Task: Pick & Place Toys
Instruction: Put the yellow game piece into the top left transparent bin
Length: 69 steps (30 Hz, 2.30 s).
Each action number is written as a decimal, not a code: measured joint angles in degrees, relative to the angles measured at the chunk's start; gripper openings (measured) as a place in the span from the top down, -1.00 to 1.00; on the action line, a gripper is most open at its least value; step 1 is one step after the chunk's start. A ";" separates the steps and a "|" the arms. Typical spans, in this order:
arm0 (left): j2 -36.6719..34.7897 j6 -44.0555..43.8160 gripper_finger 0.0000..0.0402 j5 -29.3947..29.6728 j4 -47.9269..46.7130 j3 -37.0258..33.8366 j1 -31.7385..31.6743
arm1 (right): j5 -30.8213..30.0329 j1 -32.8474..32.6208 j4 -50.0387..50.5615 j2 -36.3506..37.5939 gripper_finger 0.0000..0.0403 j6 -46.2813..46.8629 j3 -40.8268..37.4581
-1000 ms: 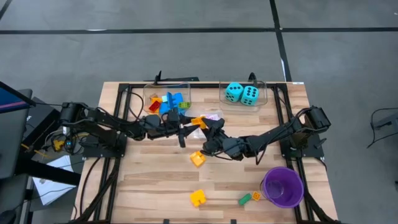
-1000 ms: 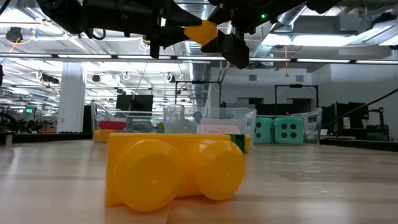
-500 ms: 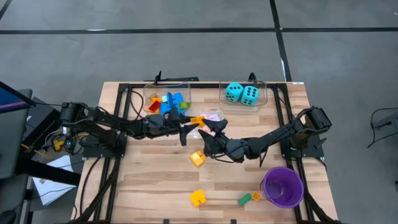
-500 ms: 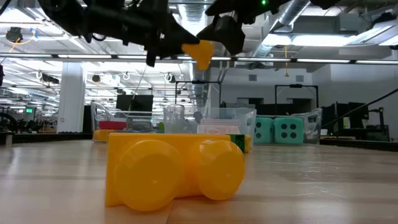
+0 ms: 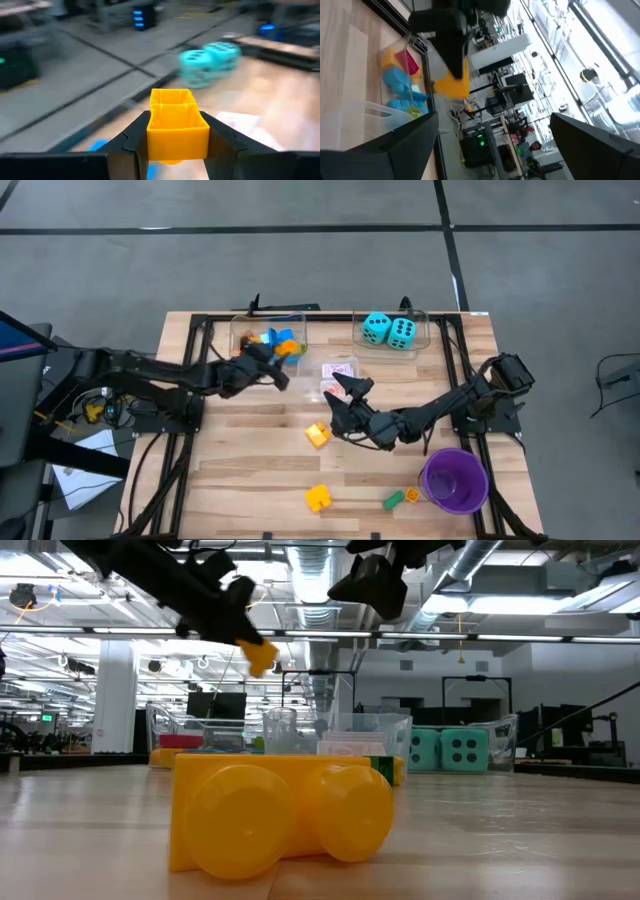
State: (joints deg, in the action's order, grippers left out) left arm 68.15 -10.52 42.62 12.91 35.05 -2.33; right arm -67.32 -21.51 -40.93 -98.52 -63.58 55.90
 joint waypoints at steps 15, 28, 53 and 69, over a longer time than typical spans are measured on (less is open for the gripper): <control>-9.20 -3.75 0.38 7.91 -21.20 -2.45 -13.90 | -13.73 -0.68 -0.28 0.00 -0.86 7.07 -0.02; -8.05 -1.33 0.38 -18.18 -9.57 -7.87 -34.47 | -19.42 -4.00 -0.24 0.00 -0.86 8.19 -0.02; -1.32 1.26 0.09 -26.61 -3.41 -7.85 -41.11 | -21.65 -5.44 -0.22 -0.04 -0.86 9.63 -0.02; -11.66 1.05 0.04 -36.84 -1.01 -7.85 -36.82 | -22.72 -5.98 -5.78 -0.07 -0.86 13.00 -0.04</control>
State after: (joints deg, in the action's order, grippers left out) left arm 56.48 -9.47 5.77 11.91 27.20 -39.15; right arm -90.04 -27.49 -46.70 -98.59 -50.58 55.86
